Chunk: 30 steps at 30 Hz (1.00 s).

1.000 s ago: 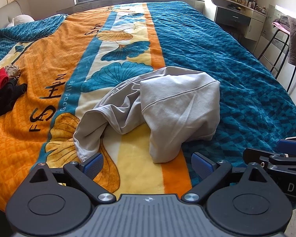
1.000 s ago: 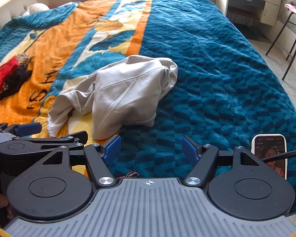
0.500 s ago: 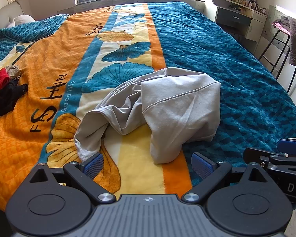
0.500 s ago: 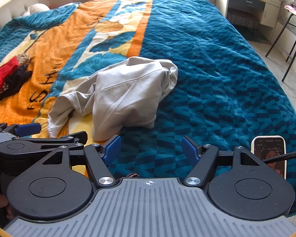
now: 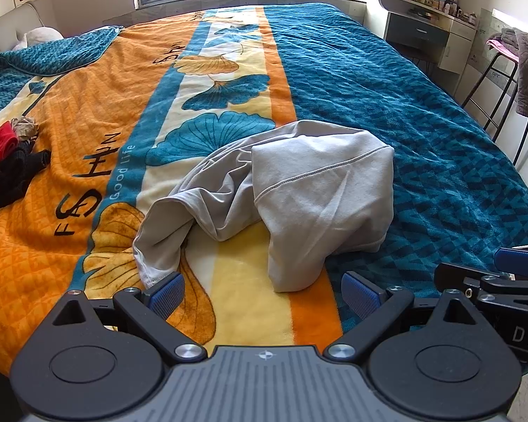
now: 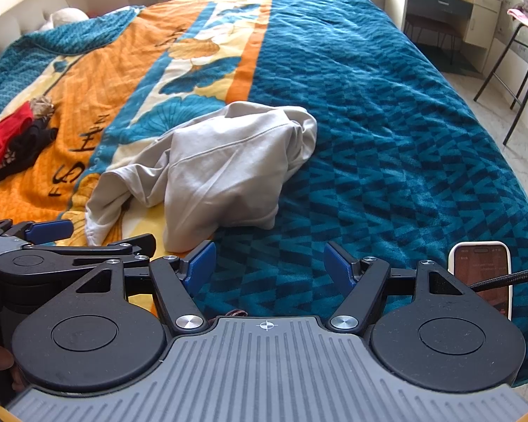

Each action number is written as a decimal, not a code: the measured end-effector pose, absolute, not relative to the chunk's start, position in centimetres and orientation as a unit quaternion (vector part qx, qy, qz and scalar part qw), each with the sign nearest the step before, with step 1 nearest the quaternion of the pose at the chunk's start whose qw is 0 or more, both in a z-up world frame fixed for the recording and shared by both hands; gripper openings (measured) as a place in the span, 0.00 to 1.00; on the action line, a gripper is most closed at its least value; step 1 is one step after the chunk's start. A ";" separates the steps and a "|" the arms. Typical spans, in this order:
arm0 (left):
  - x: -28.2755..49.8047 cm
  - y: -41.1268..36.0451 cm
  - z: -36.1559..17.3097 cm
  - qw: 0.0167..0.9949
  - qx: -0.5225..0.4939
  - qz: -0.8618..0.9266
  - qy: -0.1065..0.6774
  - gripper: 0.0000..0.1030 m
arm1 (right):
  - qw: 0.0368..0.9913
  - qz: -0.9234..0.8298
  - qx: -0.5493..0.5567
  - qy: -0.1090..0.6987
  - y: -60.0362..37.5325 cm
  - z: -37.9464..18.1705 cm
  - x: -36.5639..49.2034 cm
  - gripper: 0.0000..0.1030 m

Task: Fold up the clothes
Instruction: 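Approach the crumpled white sweatshirt with both tools open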

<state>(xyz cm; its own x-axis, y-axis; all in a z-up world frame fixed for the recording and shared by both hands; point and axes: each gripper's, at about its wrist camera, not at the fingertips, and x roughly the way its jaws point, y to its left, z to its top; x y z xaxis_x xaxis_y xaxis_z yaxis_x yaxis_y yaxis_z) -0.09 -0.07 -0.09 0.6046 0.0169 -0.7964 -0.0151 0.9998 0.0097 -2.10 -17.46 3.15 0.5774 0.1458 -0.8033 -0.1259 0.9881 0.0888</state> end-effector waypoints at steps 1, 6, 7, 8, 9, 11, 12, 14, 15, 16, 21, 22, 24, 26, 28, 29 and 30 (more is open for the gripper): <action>-0.1 -0.1 -0.1 0.896 0.001 0.009 0.445 0.92 | 0.888 0.076 0.011 0.453 -17.5 3.1 -2.1 0.71; -0.1 0.0 -0.1 0.896 0.001 0.009 0.445 0.92 | 0.888 0.076 0.012 0.454 -17.4 3.1 -2.1 0.71; -0.1 0.0 -0.1 0.896 0.001 0.010 0.445 0.92 | 0.888 0.076 0.012 0.454 -17.4 3.1 -2.1 0.71; -0.1 0.0 -0.1 0.896 0.001 0.010 0.444 0.92 | 0.888 0.076 0.012 0.453 -17.4 3.1 -2.1 0.71; -0.1 0.0 -0.1 0.896 0.001 0.010 0.444 0.92 | 0.888 0.076 0.012 0.453 -17.3 3.2 -2.1 0.71; -0.1 0.0 -0.1 0.896 0.001 0.010 0.444 0.92 | 0.888 0.076 0.012 0.453 -17.3 3.2 -2.1 0.71; -0.1 0.0 -0.1 0.896 0.001 0.010 0.444 0.92 | 0.888 0.077 0.013 0.453 -17.3 3.2 -2.1 0.71; -0.1 0.1 -0.2 0.896 0.001 0.011 0.445 0.92 | 0.888 0.077 0.013 0.453 -17.3 3.1 -2.1 0.71; -0.1 0.1 -0.2 0.896 0.001 0.011 0.445 0.92 | 0.888 0.077 0.013 0.453 -17.3 3.1 -2.1 0.71; -0.1 0.1 -0.2 0.896 0.000 0.011 0.445 0.92 | 0.888 0.077 0.013 0.453 -17.3 3.1 -2.1 0.71; 0.0 0.1 -0.3 0.895 0.000 0.014 0.446 0.92 | 0.888 0.077 0.013 0.454 -17.2 3.0 -2.0 0.72; 0.0 0.2 -0.4 0.895 0.000 0.014 0.447 0.92 | 0.887 0.077 0.014 0.454 -17.2 3.0 -2.0 0.72; 0.2 0.5 -0.7 0.892 -0.002 0.015 0.451 0.92 | 0.887 0.076 0.017 0.455 -17.1 2.8 -1.7 0.72; 0.3 0.9 -1.0 0.891 -0.003 0.016 0.454 0.93 | 0.887 0.077 0.020 0.454 -16.9 2.5 -1.4 0.73; 0.4 1.5 -1.2 0.890 -0.004 0.017 0.455 0.96 | 0.887 0.081 0.023 0.454 -16.6 2.3 -1.0 0.76; 0.4 1.9 -1.3 0.890 -0.004 0.020 0.455 0.96 | 0.886 0.084 0.025 0.455 -16.4 2.1 -0.9 0.77; 0.5 2.3 -1.3 0.890 -0.005 0.026 0.454 0.96 | 0.885 0.087 0.026 0.457 -16.3 1.9 -0.7 0.78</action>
